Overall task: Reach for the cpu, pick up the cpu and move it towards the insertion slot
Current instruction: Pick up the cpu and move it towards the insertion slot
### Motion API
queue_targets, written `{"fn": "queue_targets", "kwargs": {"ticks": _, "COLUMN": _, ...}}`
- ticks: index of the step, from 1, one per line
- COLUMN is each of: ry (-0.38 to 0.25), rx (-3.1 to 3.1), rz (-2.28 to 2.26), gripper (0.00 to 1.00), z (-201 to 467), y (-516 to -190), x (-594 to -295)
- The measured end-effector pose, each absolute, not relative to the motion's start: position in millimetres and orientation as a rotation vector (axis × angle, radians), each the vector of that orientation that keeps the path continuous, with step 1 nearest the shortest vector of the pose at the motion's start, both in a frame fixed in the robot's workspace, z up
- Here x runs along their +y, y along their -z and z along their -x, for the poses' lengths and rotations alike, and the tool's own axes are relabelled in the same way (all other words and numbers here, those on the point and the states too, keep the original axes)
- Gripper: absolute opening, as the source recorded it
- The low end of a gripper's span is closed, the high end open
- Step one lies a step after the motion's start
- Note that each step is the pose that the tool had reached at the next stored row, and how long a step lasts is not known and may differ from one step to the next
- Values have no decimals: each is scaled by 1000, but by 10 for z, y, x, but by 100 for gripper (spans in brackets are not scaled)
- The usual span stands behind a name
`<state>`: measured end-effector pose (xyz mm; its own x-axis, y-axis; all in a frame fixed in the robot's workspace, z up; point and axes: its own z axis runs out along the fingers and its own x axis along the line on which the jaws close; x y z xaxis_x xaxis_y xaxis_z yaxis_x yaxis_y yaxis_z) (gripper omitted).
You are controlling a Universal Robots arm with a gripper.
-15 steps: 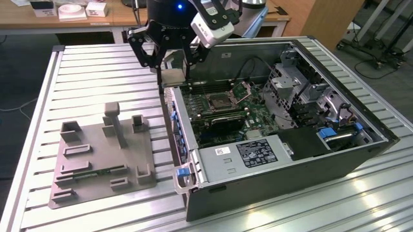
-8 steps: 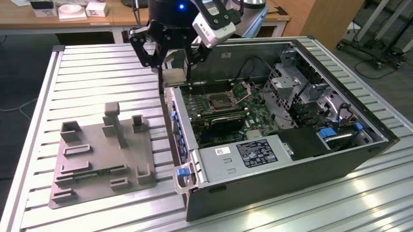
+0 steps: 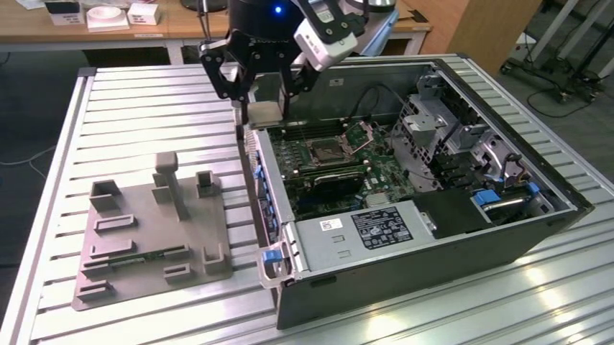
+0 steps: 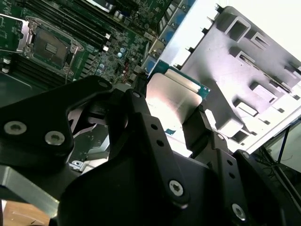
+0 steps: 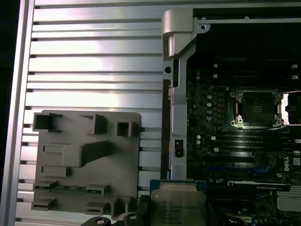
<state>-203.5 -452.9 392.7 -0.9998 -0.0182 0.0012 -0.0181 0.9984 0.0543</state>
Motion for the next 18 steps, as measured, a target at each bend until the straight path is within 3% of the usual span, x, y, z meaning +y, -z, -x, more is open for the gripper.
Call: {"fn": "queue_targets", "kwargs": {"ticks": 18, "ry": 86, "rx": -3139, "rz": -29, "gripper": 55, "z": 1863, "y": -3927, "x": -4526}}
